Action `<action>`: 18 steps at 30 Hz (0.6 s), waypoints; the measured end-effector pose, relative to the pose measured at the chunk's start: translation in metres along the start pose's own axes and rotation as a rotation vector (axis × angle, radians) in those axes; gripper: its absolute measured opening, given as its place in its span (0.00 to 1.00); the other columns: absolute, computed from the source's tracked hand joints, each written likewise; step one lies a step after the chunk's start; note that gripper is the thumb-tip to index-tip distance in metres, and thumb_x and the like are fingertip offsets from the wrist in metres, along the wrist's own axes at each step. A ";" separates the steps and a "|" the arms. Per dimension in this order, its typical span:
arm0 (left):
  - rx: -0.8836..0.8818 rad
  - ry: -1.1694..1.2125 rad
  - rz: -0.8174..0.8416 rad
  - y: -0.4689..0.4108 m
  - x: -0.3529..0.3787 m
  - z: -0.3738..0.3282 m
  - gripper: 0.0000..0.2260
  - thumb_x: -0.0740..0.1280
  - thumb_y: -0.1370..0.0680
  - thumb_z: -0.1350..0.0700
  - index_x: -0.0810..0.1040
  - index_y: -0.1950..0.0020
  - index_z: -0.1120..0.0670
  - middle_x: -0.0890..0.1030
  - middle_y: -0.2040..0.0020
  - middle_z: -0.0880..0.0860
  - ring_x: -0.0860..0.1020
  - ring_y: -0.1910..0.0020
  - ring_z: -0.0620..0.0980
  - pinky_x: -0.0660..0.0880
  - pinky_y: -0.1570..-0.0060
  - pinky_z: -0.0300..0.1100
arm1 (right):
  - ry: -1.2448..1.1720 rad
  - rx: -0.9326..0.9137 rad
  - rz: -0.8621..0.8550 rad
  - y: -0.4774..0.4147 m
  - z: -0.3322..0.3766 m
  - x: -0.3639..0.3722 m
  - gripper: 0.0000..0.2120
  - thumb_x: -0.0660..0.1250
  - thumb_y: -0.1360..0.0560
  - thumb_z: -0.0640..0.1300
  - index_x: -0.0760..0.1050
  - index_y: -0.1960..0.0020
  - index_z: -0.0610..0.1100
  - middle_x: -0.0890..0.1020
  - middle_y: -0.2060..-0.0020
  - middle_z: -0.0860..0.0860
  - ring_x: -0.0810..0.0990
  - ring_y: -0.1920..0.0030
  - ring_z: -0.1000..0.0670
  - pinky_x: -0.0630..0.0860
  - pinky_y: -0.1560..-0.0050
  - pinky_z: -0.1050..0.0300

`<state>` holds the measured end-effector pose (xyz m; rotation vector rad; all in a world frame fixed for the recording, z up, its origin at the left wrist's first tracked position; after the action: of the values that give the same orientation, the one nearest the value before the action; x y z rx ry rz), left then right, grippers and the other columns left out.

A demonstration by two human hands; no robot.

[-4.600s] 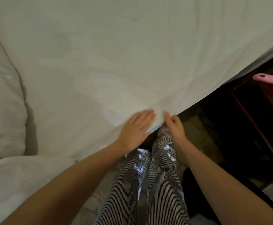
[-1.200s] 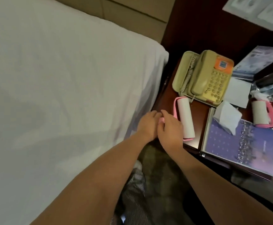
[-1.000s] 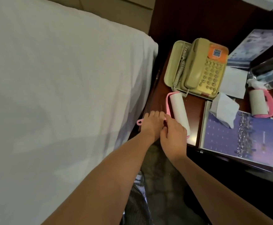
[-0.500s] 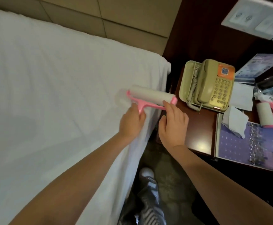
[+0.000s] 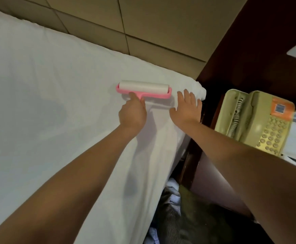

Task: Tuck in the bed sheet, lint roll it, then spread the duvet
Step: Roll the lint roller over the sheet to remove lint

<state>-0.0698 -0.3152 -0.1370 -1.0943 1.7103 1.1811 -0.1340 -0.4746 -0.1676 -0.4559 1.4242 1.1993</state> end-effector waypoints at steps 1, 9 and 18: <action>-0.013 -0.012 0.027 -0.012 0.009 -0.009 0.20 0.49 0.16 0.51 0.60 0.31 0.64 0.77 0.43 0.62 0.76 0.44 0.62 0.70 0.53 0.50 | 0.017 -0.004 0.030 -0.011 -0.004 0.006 0.30 0.53 0.20 0.51 0.43 0.23 0.46 0.42 0.23 0.48 0.40 0.24 0.46 0.38 0.27 0.47; -0.098 -0.022 0.221 -0.095 0.048 -0.046 0.23 0.52 0.18 0.59 0.49 0.24 0.62 0.65 0.28 0.59 0.68 0.31 0.57 0.64 0.35 0.48 | -0.139 0.002 0.332 -0.060 -0.021 0.075 0.60 0.67 0.34 0.70 0.24 0.27 0.47 0.29 0.27 0.48 0.30 0.26 0.47 0.35 0.28 0.43; -0.126 -0.082 0.319 -0.036 0.052 -0.009 0.14 0.50 0.17 0.57 0.63 0.34 0.60 0.76 0.40 0.59 0.75 0.41 0.60 0.68 0.51 0.48 | -0.235 -0.039 0.316 -0.060 -0.019 0.079 0.61 0.67 0.36 0.70 0.26 0.27 0.48 0.29 0.27 0.49 0.29 0.27 0.48 0.38 0.27 0.43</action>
<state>-0.0541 -0.3426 -0.1927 -0.8513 1.8116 1.5282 -0.1148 -0.4870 -0.2661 -0.1108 1.3010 1.4828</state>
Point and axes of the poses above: each hand's wrist, its own y-axis away from the middle knuckle, its own x-axis out of the palm, z = x × y, the point moved 9 cm from there along -y, towards the middle knuckle
